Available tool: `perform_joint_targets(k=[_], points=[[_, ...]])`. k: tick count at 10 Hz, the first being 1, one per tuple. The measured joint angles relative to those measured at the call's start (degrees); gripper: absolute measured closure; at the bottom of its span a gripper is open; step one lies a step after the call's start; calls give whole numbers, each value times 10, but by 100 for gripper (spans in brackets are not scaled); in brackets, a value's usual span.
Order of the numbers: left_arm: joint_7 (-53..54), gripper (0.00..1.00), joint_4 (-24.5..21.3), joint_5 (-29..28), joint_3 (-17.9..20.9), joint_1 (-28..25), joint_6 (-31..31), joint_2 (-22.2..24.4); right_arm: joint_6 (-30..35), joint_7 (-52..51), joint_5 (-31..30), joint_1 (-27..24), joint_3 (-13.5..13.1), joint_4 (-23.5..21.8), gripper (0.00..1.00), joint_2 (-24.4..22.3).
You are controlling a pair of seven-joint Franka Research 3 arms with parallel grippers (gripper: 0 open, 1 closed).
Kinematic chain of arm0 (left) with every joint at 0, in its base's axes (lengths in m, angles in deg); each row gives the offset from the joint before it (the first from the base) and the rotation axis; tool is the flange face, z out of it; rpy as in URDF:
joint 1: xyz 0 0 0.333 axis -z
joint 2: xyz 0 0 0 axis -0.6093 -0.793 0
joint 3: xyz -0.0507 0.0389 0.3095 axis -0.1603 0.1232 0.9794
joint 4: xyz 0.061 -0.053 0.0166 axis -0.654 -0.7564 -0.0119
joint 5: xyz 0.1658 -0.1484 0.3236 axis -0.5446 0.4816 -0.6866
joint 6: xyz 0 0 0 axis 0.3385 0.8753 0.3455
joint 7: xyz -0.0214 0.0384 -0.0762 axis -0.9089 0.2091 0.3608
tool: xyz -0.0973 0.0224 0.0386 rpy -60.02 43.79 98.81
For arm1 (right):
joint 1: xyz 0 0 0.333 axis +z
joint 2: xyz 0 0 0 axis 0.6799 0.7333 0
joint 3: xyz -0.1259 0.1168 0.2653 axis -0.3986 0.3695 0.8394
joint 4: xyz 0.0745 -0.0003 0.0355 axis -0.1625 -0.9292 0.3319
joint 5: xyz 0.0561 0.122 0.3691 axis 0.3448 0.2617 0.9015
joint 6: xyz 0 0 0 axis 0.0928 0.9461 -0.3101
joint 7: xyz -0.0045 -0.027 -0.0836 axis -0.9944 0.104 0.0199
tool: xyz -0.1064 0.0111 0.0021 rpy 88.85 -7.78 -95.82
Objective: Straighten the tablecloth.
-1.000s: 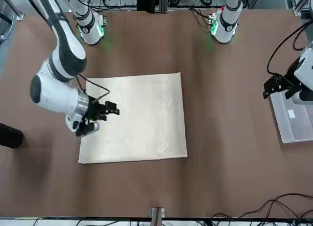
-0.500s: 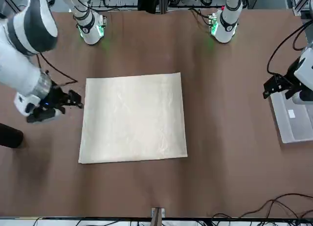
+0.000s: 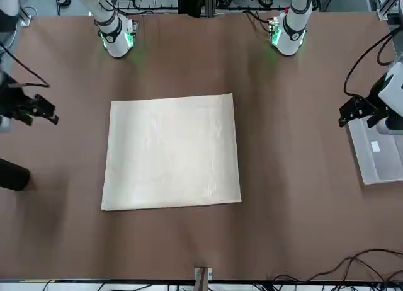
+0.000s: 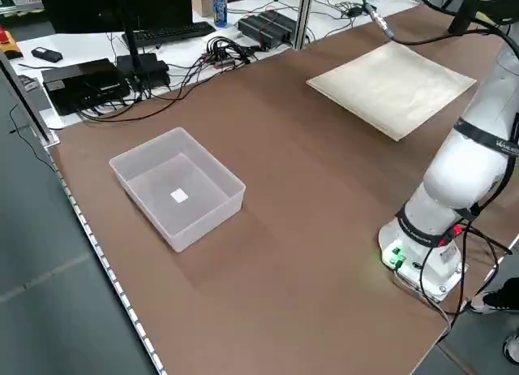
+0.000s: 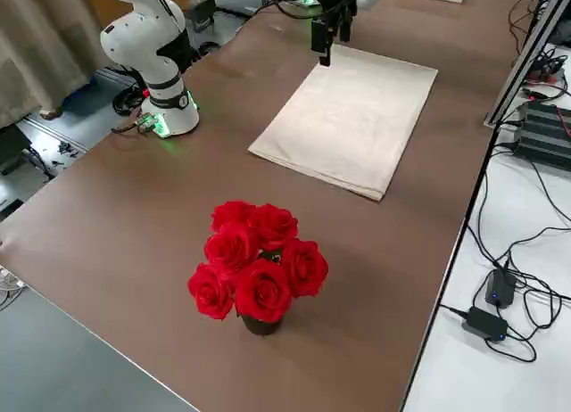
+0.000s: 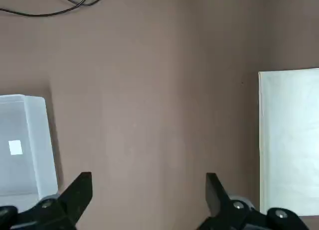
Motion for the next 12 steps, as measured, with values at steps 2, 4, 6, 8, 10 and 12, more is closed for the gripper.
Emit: perform_joint_targets(k=[2,4,6,8,10,12], points=[[0,0,0,0,0,0,0,0,5,-37,-14,15,-40,11,0,-3],[0,0,0,0,0,0,0,0,5,-41,-32,26,-49,11,0,-3],[0,0,0,0,1,0,0,0,5,-41,-35,28,-49,13,0,-3],[0,0,0,0,1,0,0,0,5,-41,-36,29,-50,13,0,-3],[0,0,5,0,1,0,-1,0,6,-41,-38,29,-53,13,0,-3],[0,0,9,0,1,0,-1,0,6,-41,-38,30,-53,13,0,-3]])
